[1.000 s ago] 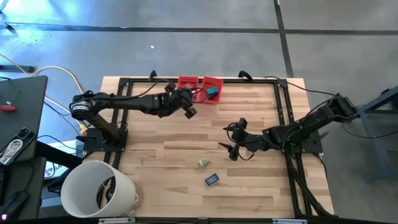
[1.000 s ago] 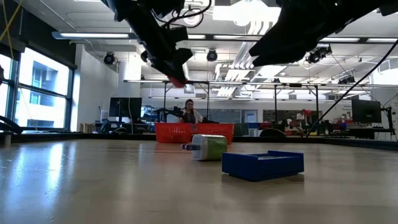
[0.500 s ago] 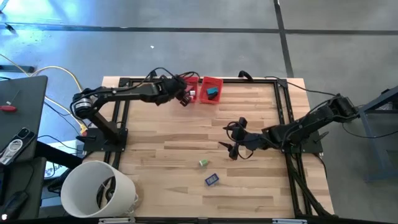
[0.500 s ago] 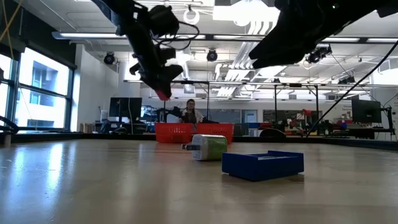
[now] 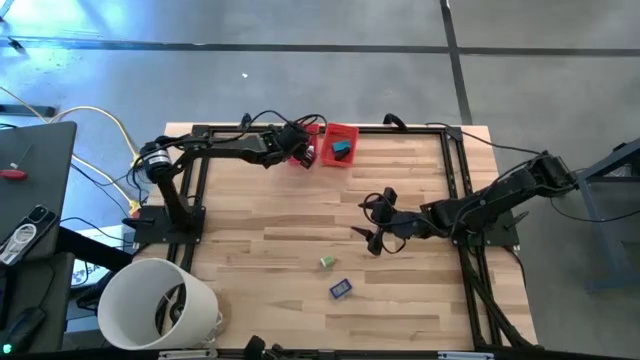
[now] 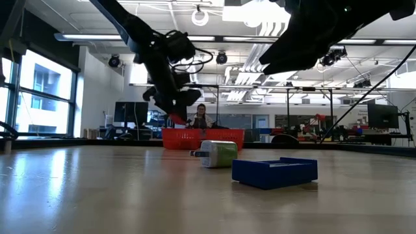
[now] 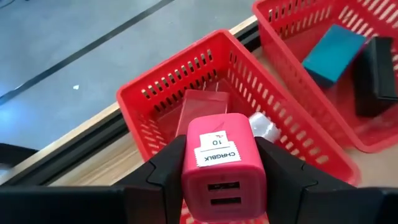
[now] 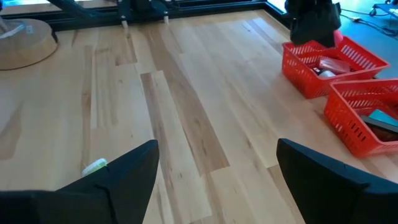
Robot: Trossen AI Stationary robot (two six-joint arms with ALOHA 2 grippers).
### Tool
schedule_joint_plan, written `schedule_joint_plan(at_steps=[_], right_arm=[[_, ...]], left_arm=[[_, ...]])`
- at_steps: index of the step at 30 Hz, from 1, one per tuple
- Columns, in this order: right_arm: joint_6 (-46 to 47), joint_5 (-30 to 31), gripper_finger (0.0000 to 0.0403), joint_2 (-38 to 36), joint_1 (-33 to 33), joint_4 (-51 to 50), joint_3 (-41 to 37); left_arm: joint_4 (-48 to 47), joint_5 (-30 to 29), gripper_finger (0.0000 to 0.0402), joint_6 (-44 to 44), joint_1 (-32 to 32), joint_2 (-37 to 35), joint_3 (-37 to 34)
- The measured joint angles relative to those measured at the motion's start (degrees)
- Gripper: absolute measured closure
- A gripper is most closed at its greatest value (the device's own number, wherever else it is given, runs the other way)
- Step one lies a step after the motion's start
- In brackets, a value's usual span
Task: Pick & Place Office items
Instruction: Put the pink charger adapter into the left red basket
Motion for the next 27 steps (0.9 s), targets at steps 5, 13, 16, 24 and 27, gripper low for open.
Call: schedule_joint_plan(at_steps=[5,13,16,24,27], right_arm=[[0.0,0.0,0.0089,0.0,0.0,-0.6,0.0],[0.0,0.0,0.0089,0.0,0.0,-1.0,0.0],[0.0,0.0,0.0089,0.0,0.0,-1.2,0.0],[0.2,0.0,0.0089,0.0,0.0,-1.3,0.0],[0.2,0.0,0.0089,0.0,0.0,-1.4,0.0]], left_arm=[[2.6,-0.1,0.0253,-0.1,1.8,2.6,0.0],[2.6,0.1,0.0254,-0.1,3.3,3.8,0.0],[2.4,0.2,0.0254,-0.1,3.2,3.8,0.0],[3.3,1.2,0.0238,-0.3,3.3,5.6,0.0],[4.0,1.5,0.0240,-0.3,3.3,6.3,0.0]])
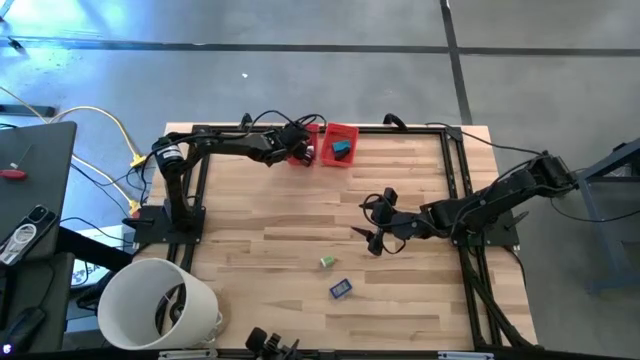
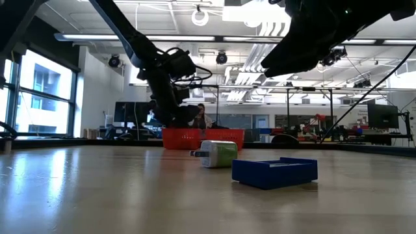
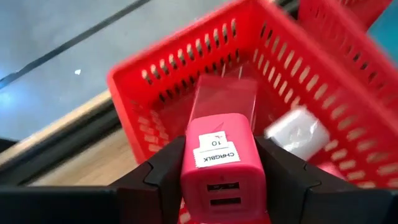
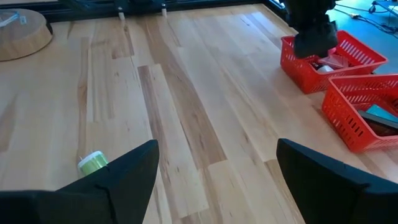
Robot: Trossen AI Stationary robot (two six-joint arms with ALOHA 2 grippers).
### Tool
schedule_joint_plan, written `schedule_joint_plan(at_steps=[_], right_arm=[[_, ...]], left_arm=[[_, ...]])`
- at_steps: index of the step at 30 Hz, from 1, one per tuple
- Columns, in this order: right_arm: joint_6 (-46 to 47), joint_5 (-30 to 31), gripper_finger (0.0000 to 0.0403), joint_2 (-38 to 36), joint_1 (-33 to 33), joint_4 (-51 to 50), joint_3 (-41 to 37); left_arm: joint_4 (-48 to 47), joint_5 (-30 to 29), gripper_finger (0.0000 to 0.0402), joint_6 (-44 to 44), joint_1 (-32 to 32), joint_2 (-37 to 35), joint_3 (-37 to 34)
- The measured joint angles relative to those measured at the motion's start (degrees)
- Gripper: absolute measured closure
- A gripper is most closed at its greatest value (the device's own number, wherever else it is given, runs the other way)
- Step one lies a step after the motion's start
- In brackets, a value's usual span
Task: Pick & Place Office items
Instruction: Put the pink charger adapter into the left red basket
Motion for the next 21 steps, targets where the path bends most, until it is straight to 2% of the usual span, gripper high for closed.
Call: schedule_joint_plan(at_steps=[21], right_arm=[[-0.2,0.3,0.0089,1.2,0.0,-0.1,0.0]], left_arm=[[1.2,0.0,0.0241,0.4,0.0,0.0,0.0]])
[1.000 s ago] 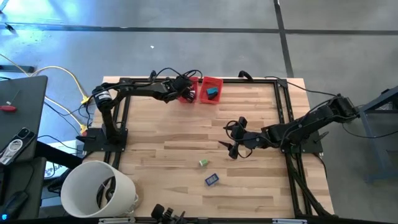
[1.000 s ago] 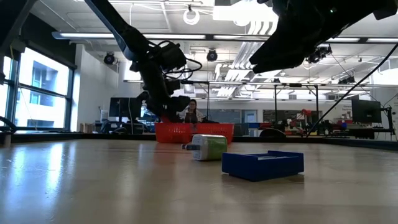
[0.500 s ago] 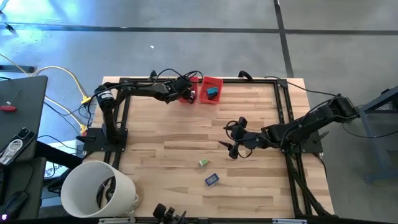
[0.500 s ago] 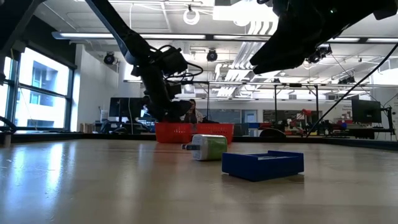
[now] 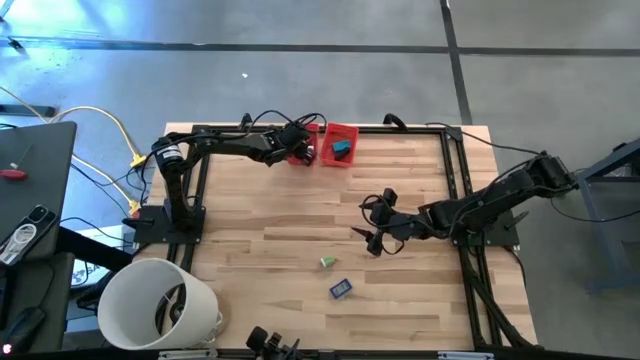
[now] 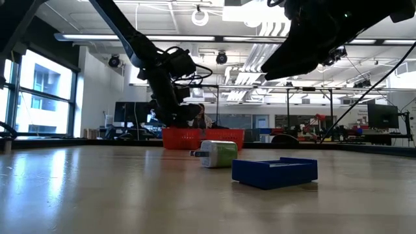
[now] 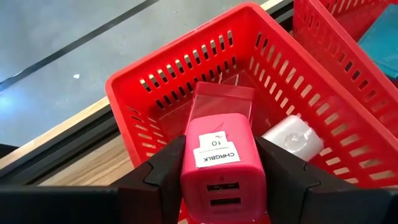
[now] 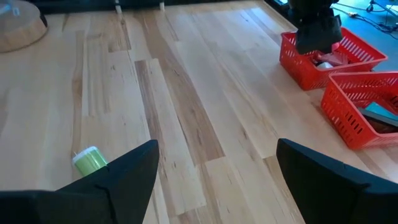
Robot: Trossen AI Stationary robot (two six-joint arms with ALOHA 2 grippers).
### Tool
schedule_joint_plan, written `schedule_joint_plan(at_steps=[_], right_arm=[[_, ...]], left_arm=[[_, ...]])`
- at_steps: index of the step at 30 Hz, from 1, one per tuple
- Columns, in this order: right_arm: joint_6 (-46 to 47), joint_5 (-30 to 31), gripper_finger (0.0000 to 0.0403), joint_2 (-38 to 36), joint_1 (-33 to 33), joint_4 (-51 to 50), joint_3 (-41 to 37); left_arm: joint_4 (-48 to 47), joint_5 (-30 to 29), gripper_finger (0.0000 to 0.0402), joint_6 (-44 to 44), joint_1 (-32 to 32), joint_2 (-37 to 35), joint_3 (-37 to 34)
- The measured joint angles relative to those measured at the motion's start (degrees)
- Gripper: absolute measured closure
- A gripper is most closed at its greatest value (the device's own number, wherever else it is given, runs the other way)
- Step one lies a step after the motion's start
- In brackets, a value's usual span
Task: Pick & Place Office items
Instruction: Put the pink charger adapter into the left red basket, then put the blue digital clock into the right red basket
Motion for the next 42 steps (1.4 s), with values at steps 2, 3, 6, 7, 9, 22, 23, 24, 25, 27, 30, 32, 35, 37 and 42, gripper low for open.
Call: schedule_joint_plan(at_steps=[2,3,6,7,9,22,23,24,25,27,30,32,35,37,42], right_arm=[[0.0,0.1,0.0089,0.0,0.0,0.0,0.0],[0.0,0.1,0.0089,0.0,0.0,0.0,0.0],[0.0,0.1,0.0089,0.0,0.0,0.0,0.0],[0.0,0.1,0.0089,0.0,0.0,0.0,0.0],[0.0,0.1,0.0089,0.0,0.0,0.0,0.0],[0.0,0.1,0.0089,0.0,0.0,0.0,0.0],[0.0,0.1,0.0089,0.0,0.0,0.0,0.0],[0.0,0.1,0.0089,0.0,0.0,0.0,0.0],[0.0,0.1,0.0089,0.0,0.0,0.0,0.0],[0.0,0.1,0.0089,0.0,0.0,0.0,0.0],[-0.3,0.1,0.0089,0.0,0.0,0.0,0.0],[-0.4,0.1,0.0089,0.0,0.0,0.0,0.0],[-0.4,0.1,0.0089,0.0,0.0,0.0,0.0],[-0.4,0.1,0.0089,0.0,0.0,0.0,0.0],[-0.4,0.1,0.0089,0.0,0.0,0.0,0.0]], left_arm=[[0.0,0.0,0.0241,0.8,0.0,0.0,0.0],[0.0,0.0,0.0241,0.9,0.0,0.0,0.0],[0.0,0.0,0.0241,0.9,0.0,0.0,0.0],[0.0,0.0,0.0241,0.9,0.0,0.0,0.0],[0.0,0.0,0.0241,1.0,0.0,0.0,0.0],[-0.1,-0.1,0.0240,4.1,0.0,0.0,0.0],[-0.1,-0.1,0.0240,4.5,-0.1,0.0,0.0],[-0.1,-0.1,0.0240,4.5,-0.1,0.0,0.0],[-0.1,-0.1,0.0240,4.1,-0.1,0.0,0.0],[-0.1,-0.1,0.0237,3.6,-0.1,0.0,0.1],[-0.1,-0.1,0.0220,3.7,-0.1,0.0,0.1],[-0.1,-0.1,0.0202,3.9,-0.1,0.0,0.1],[-0.1,-0.1,0.0171,5.4,-0.1,-0.1,0.1],[0.0,-0.2,0.0153,6.4,-0.2,-0.1,0.1],[0.0,-2.0,0.0132,8.9,-1.1,-0.8,0.1]])
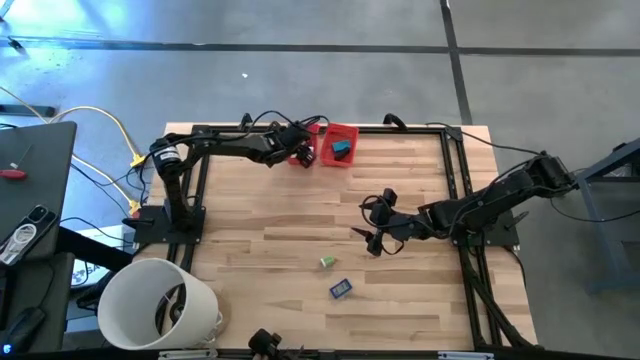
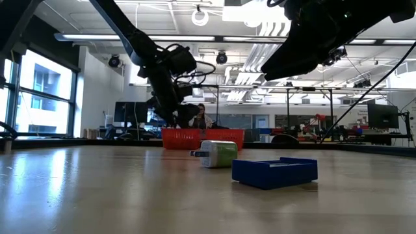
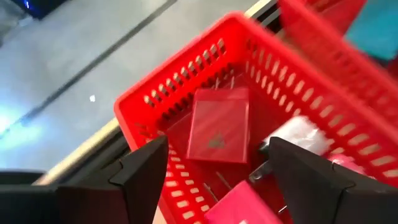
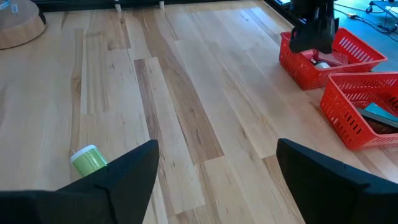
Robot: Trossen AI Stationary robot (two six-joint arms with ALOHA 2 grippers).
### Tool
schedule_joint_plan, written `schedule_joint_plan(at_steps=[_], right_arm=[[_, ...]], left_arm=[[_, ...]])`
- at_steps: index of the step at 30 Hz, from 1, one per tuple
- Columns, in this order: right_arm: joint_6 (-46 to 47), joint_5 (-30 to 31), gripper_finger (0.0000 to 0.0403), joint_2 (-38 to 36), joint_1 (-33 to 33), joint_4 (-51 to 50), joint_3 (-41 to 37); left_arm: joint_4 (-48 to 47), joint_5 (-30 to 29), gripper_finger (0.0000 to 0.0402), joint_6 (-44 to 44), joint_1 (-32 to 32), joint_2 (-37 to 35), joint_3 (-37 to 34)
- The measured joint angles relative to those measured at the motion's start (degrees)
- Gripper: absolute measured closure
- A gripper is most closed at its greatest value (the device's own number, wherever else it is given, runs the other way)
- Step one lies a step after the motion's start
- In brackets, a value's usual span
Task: Pick & Place Office items
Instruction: Put the blue digital clock into the right red basket
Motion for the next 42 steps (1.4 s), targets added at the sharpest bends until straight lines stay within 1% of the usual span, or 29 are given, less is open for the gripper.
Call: schedule_joint_plan(at_steps=[7,13,15,21,28,32,37,42], right_arm=[[0.0,0.0,0.0089,0.0,0.0,0.0,0.0],[-0.3,0.0,0.0089,0.0,0.0,0.0,0.0],[-2.2,-0.8,0.0089,0.0,0.1,-0.1,0.0],[-5.4,-8.1,0.0089,0.0,1.3,-0.3,0.0],[-5.4,-9.0,0.0089,0.0,5.3,-2.1,0.0],[-2.5,-8.9,0.0089,0.0,7.6,-5.8,0.0],[3.6,-8.8,0.0089,0.0,10.4,-10.3,0.0],[7.5,-8.8,0.0089,0.0,13.0,-12.1,0.0]], left_arm=[[0.2,-0.1,0.0130,5.1,-2.9,-5.4,0.0],[0.2,-0.1,0.0130,10.6,-7.4,-11.0,0.0],[0.2,-0.1,0.0130,12.1,-9.5,-12.4,0.0],[-0.9,0.0,0.0130,16.1,-17.4,-14.9,0.0],[-4.2,0.0,0.0130,17.6,-25.9,-15.2,0.0],[-4.8,0.0,0.0130,19.2,-29.8,-15.2,0.0],[-5.1,0.0,0.0130,20.5,-33.9,-15.5,0.0],[-5.2,0.0,0.0130,20.5,-37.0,-15.5,0.0]])
